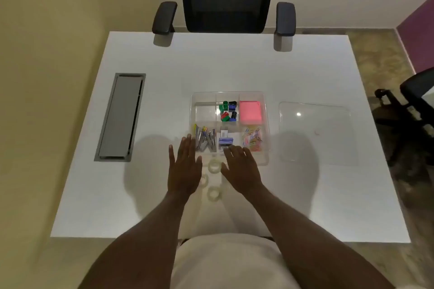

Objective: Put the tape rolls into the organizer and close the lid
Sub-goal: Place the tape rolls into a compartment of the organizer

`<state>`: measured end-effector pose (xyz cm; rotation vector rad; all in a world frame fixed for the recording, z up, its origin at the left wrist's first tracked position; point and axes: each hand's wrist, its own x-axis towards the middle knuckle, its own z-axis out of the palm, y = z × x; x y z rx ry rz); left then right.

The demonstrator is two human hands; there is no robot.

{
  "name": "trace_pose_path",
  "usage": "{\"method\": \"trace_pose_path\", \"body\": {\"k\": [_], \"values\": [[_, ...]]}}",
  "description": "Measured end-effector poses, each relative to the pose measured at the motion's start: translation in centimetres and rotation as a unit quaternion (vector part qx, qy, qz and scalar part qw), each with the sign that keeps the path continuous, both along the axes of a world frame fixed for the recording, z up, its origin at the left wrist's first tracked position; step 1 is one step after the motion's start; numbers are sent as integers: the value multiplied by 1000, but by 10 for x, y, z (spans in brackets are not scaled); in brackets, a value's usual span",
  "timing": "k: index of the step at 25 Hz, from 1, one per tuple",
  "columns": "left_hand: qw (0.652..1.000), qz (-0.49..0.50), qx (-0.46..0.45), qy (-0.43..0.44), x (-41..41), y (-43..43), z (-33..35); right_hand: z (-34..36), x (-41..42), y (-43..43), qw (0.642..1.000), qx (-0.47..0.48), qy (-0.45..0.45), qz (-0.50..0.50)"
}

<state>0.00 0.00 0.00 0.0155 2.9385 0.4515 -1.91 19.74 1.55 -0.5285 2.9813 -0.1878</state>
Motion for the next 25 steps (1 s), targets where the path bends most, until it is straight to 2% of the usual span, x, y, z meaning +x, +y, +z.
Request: {"method": "trace_pose_path", "body": {"k": [4, 10, 14, 25], "values": [[999, 28, -3, -39, 10, -29, -14, -12, 7, -29, 999, 6, -32, 23], [997, 34, 5, -72, 24, -56, -52, -44, 16, -53, 996, 45, -78, -19], [996, 32, 18, -84, 17, -63, -75, -64, 21, -60, 995, 59, -70, -34], [999, 40, 9, -33, 7, -63, -119, -80, 29, -62, 994, 54, -67, -71]]}}
